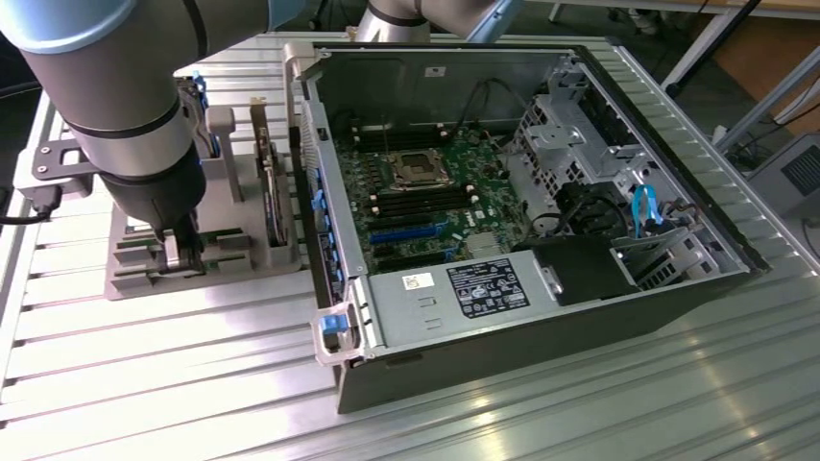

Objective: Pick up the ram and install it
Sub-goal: 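Pick up the ram and move it above insertion slot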

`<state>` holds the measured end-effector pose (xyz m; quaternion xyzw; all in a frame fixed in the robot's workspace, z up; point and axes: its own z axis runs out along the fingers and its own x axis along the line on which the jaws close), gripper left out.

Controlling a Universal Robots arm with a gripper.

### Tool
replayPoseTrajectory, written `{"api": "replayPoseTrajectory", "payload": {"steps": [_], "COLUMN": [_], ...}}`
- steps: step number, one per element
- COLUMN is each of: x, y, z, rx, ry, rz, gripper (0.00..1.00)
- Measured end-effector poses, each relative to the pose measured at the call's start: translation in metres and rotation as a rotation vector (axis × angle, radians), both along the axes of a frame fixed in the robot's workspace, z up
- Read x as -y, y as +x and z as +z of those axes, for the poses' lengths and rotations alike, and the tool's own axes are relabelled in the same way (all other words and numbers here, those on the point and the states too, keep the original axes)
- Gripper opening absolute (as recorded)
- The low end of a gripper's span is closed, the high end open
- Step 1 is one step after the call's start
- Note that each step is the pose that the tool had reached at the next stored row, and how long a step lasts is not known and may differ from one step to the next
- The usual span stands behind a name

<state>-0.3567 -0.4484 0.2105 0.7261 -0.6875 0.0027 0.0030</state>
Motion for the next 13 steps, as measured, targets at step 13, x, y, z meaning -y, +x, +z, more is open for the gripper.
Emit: {"api": "replayPoseTrajectory", "payload": {"steps": [13], "x": [0.0], "y": [0.0009], "z": [-0.0034], "rx": [0.0], "ry": [0.0], "rz": [0.0], "gripper": [0.36]}}
